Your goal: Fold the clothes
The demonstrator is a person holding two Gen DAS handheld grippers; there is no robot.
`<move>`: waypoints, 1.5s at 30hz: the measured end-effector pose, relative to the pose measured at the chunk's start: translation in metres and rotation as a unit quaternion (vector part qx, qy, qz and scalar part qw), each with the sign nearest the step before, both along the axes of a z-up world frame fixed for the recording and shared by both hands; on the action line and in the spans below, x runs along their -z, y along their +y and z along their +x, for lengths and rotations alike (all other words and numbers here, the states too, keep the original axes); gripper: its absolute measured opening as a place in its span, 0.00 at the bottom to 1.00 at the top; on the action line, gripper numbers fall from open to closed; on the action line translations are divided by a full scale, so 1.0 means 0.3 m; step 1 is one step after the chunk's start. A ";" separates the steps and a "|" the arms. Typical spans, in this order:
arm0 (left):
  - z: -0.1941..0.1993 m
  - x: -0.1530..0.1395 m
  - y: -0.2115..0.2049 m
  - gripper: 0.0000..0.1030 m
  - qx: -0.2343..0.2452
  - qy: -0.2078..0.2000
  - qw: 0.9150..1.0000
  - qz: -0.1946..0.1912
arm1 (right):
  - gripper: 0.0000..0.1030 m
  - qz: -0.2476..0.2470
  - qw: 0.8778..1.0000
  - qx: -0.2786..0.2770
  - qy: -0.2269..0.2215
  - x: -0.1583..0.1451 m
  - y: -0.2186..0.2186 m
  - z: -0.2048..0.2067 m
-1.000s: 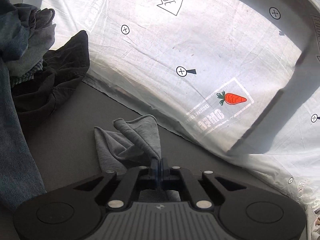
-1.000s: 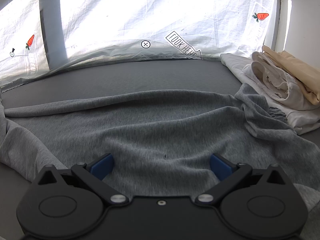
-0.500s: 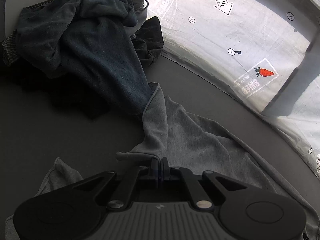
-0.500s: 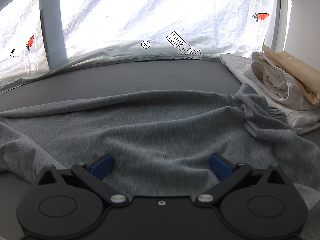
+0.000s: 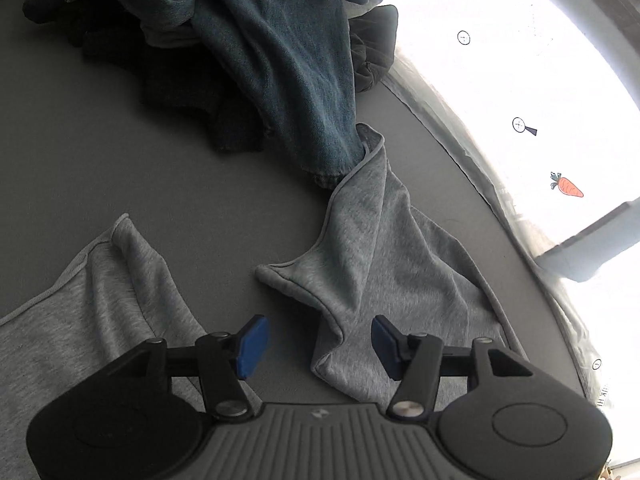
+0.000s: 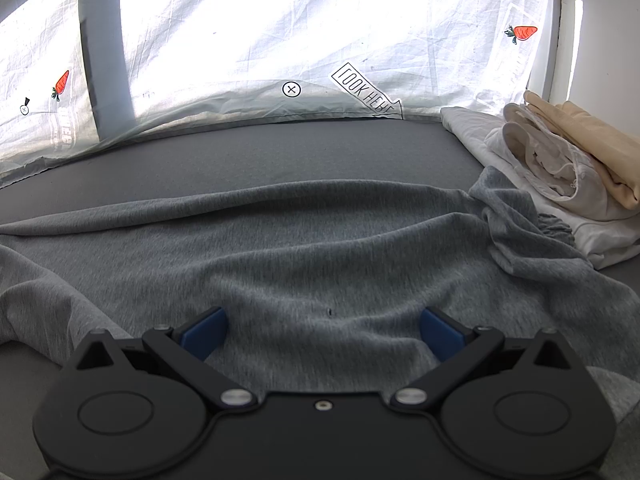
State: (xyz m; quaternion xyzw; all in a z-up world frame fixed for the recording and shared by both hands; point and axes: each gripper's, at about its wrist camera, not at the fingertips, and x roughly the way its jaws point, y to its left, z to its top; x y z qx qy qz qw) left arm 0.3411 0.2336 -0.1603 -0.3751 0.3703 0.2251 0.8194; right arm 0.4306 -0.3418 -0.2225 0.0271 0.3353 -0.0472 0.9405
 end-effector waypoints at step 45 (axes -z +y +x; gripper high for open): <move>0.108 -0.121 0.013 0.49 0.084 0.035 0.965 0.245 | 0.87 -0.033 0.999 -0.007 0.011 -0.175 -0.130 0.044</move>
